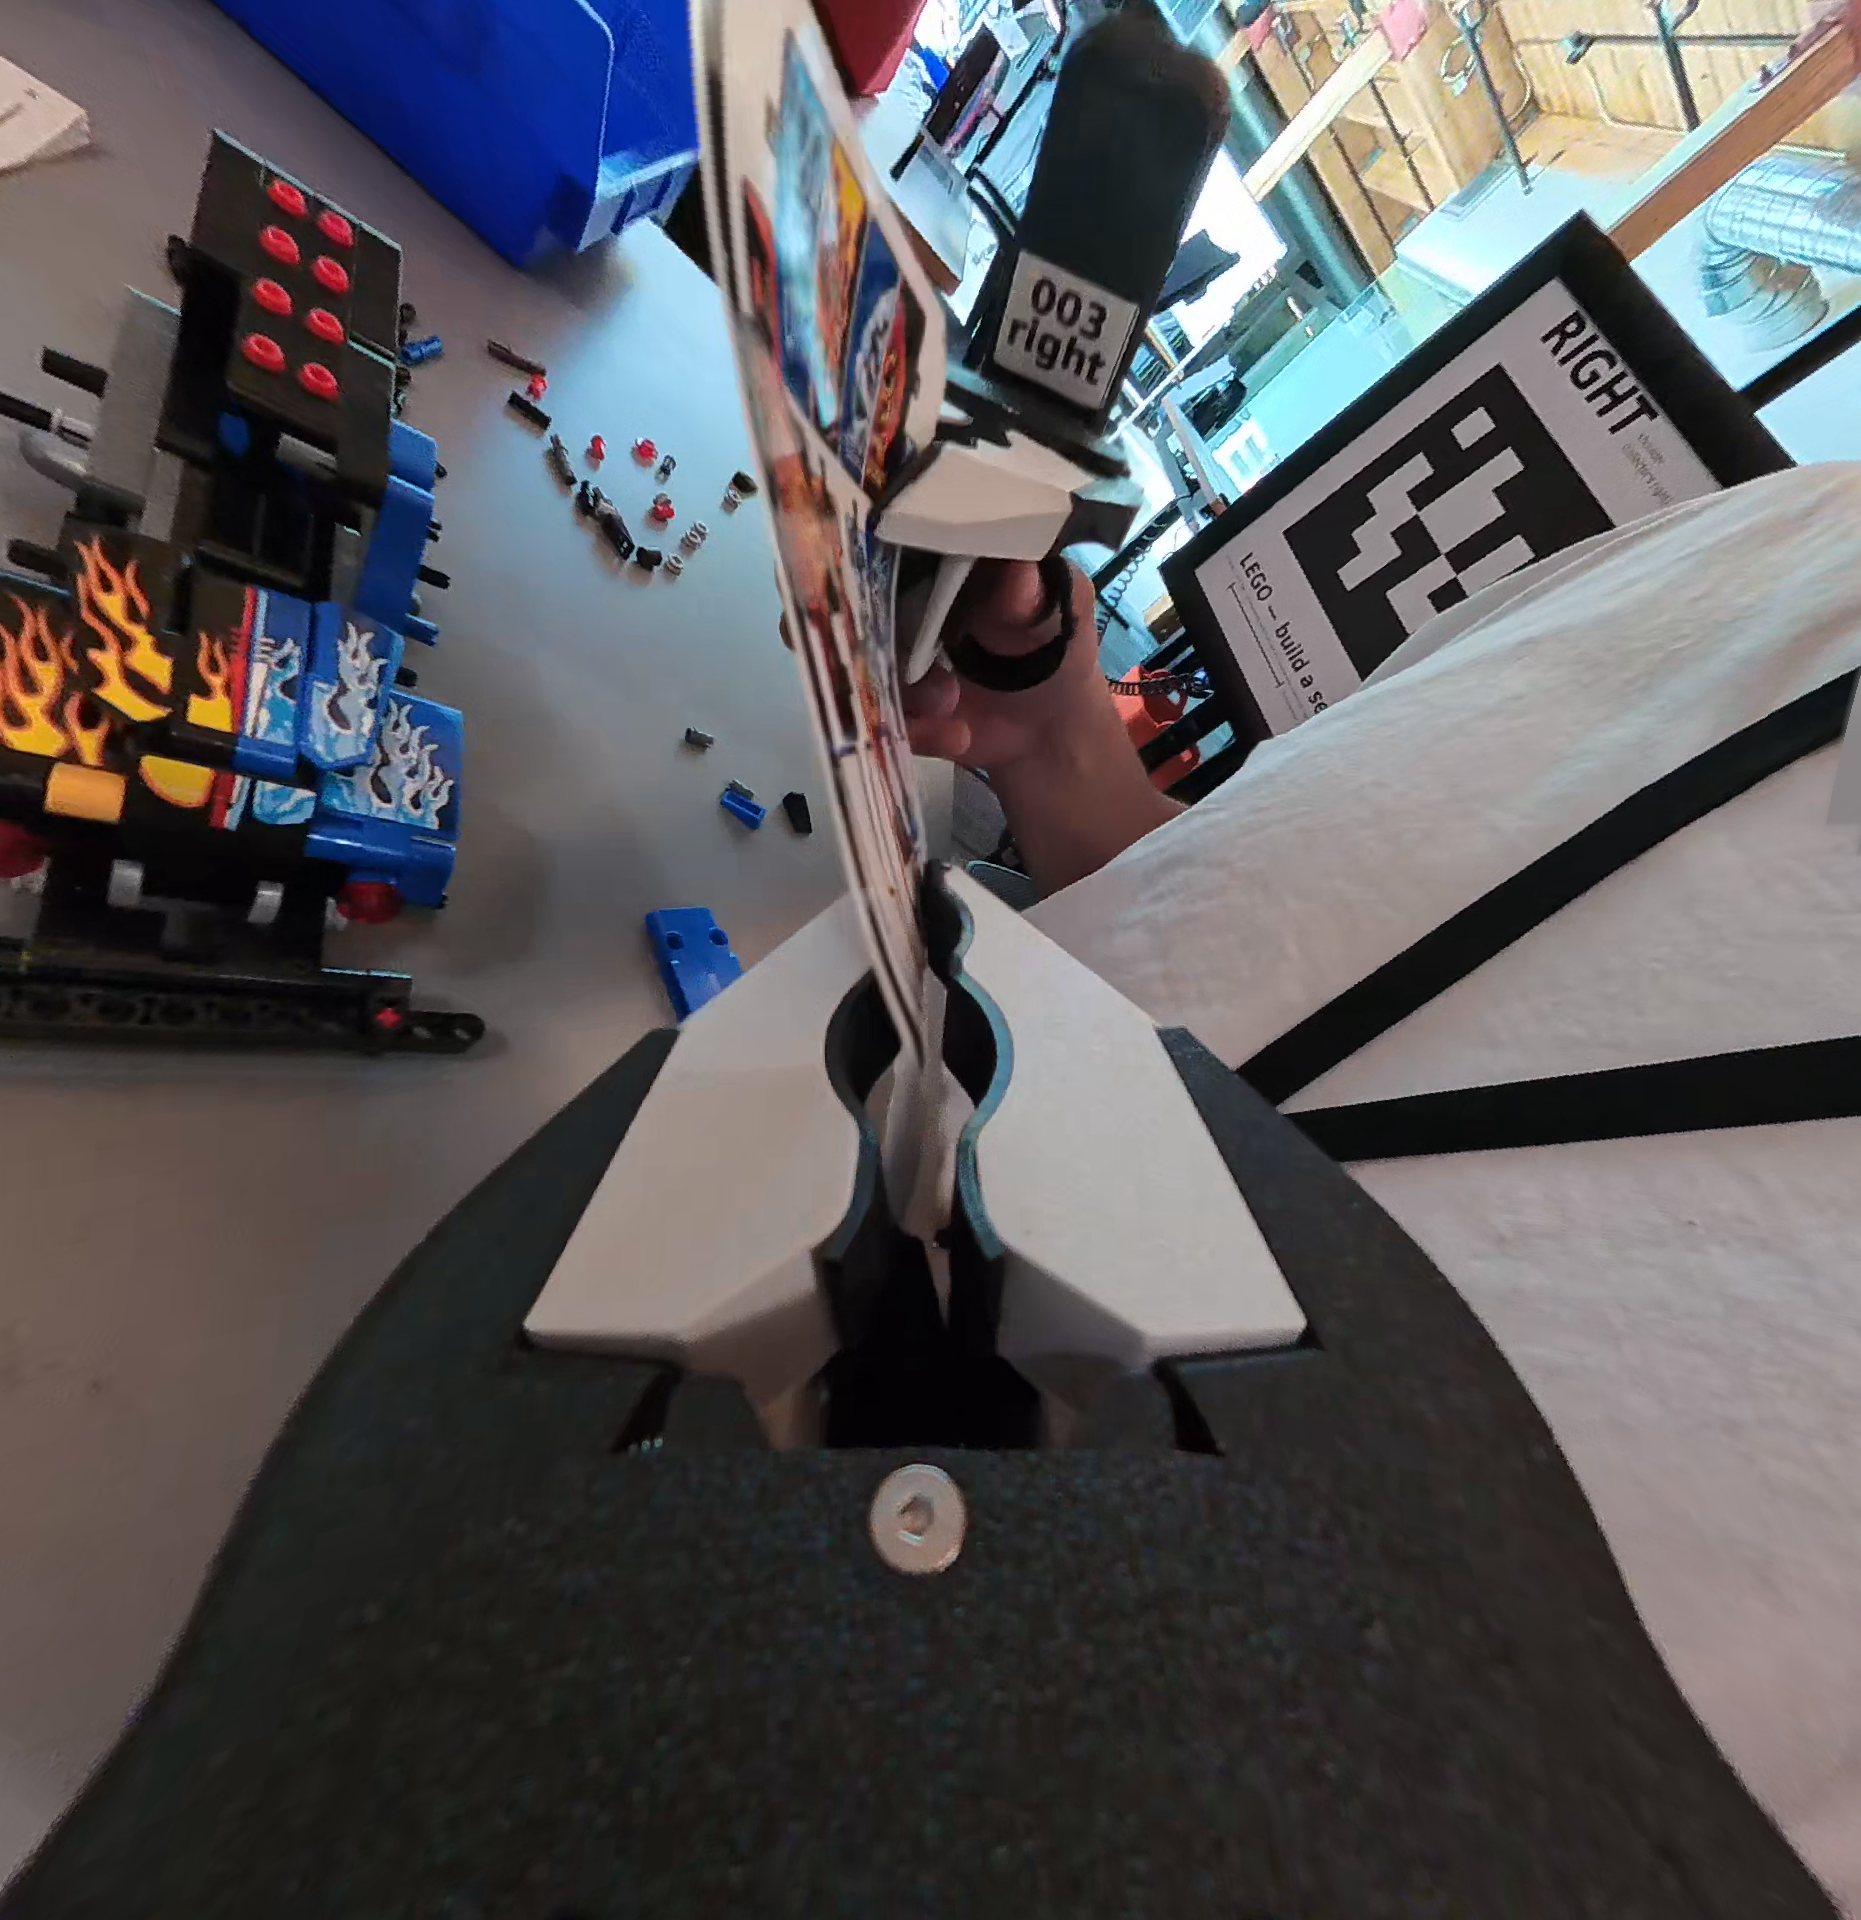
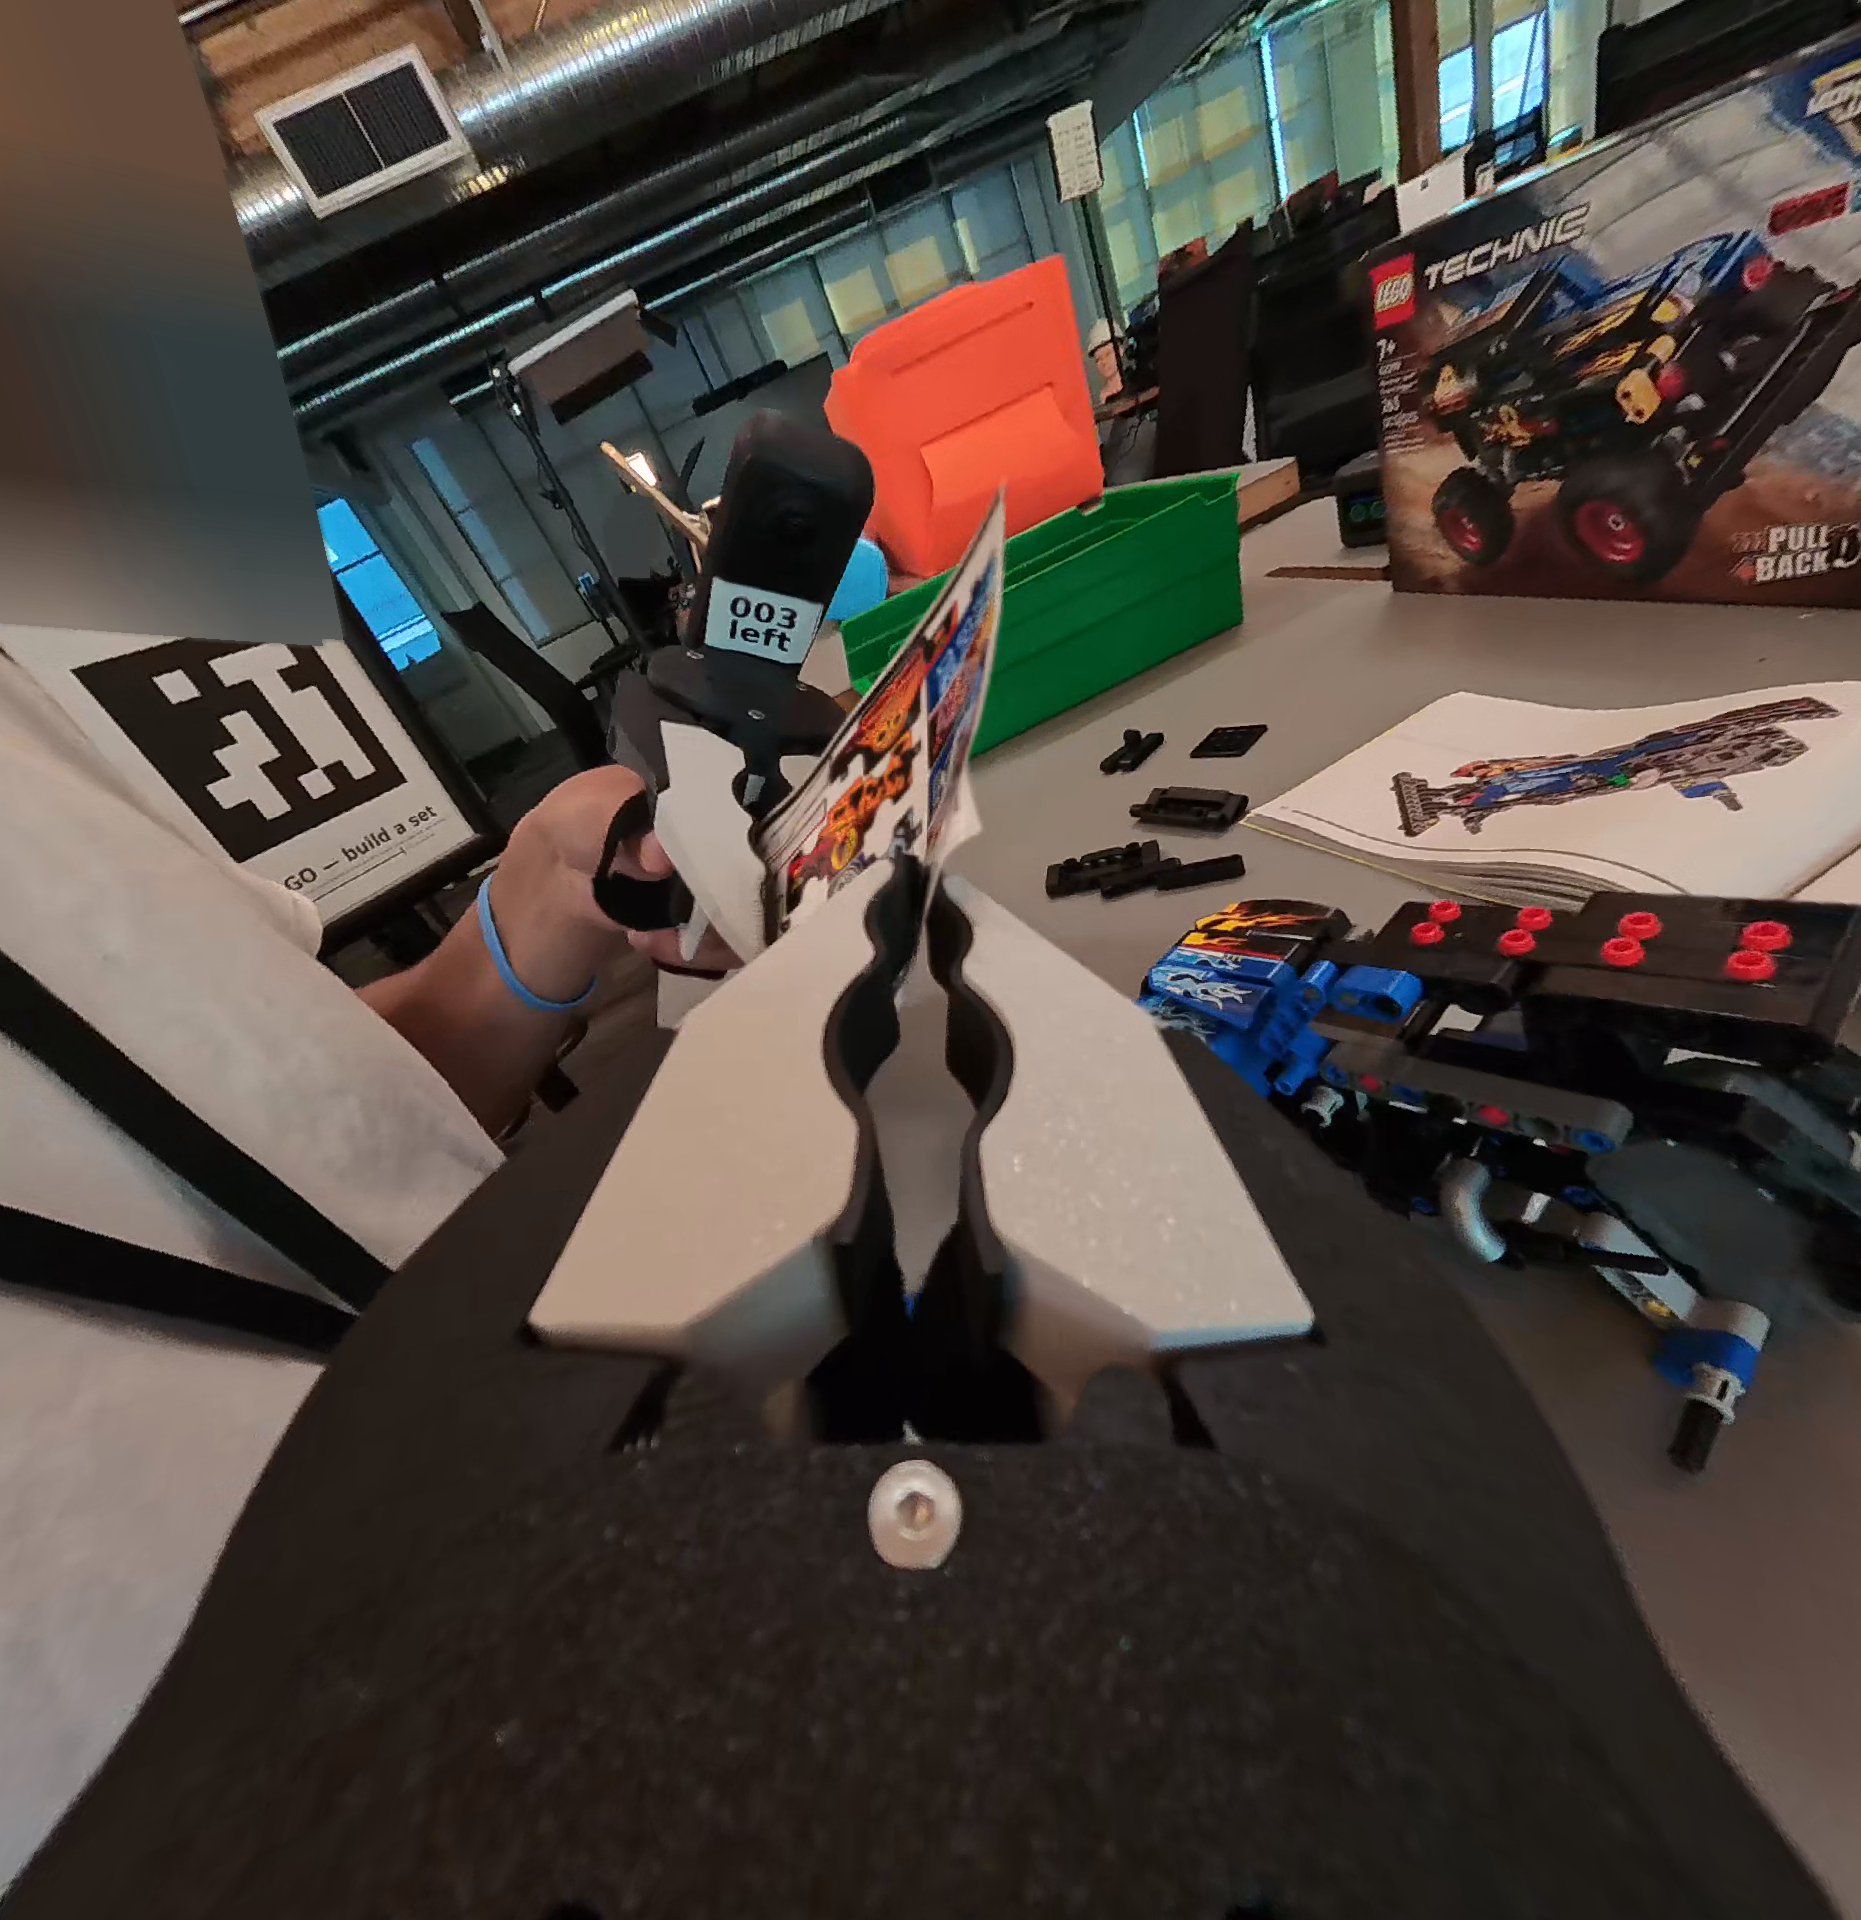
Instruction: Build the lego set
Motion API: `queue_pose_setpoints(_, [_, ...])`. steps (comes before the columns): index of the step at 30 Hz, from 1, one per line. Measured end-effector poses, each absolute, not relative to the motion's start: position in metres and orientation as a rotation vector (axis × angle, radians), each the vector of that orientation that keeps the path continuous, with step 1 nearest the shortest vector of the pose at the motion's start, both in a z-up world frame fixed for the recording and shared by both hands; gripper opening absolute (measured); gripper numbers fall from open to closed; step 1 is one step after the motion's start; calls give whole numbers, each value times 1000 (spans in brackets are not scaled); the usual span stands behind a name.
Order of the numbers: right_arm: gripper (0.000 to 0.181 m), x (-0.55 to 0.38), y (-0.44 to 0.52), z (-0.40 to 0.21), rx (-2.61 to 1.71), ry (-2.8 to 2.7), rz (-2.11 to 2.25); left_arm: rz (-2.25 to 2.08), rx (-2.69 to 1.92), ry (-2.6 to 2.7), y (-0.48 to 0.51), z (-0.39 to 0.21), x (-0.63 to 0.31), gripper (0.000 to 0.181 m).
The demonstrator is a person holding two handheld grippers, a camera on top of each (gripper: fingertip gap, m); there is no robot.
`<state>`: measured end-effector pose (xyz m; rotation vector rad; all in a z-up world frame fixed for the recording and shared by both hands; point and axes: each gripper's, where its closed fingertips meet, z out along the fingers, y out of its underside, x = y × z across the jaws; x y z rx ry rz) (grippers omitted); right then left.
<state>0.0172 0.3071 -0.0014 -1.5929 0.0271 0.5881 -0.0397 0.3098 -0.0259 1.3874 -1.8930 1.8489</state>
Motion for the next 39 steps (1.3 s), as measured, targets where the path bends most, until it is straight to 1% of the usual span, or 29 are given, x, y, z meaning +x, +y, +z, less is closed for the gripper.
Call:
queue_pose_setpoints(1, [0, 18, 307, -1, -1582, 36, 582, 1876, 1373, -1881, 310, -23, -39, 2])
queue_pose_setpoints(2, [0, 20, 307, 0, -1570, 48, 576, 1910, 1352, -1845, 310, -18, -39, 11])
queue_pose_setpoints(3, [0, 22, 307, 1, -1552, 64, 573, 1945, 1337, -1802, 310, -13, -39, 15])
queue_pose_setpoints(4, [0, 23, 306, 3, -1529, 84, 583, 1981, 1330, -1768, 310, -10, -38, 15])
queue_pose_setpoints(8, [0, 32, 304, 12, -1404, 204, 652, 2105, 1404, -1689, 316, -13, -26, 15])
queue_pose_setpoints(10, [0, 40, 304, 11, -1358, 275, 658, 2212, 1411, -1570, 320, -8, -20, 14])
queue_pose_setpoints(15, [0, 42, 305, 6, -1331, 338, 697, 2383, 1439, -1343, 331, -2, -10, 8])
queue_pose_setpoints(20, [0, 44, 306, 5, -1311, 374, 708, 2399, 1499, -1329, 332, -8, -5, 8])
queue_pose_setpoints(22, [0, 46, 306, 4, -1296, 403, 722, 2379, 1571, -1349, 332, -15, 0, 2])
queue_pose_setpoints(24, [0, 48, 307, 2, -1292, 429, 724, 2371, 1635, -1330, 334, -20, 5, 2])
queue_pose_setpoints(36, [0, 52, 310, -6, -1320, 458, 709, 2408, 1626, -1248, 335, -16, 9, 0])
queue_pose_setpoints(39, [0, 51, 310, -7, -1335, 453, 710, 2391, 1644, -1298, 335, -19, 9, 0])
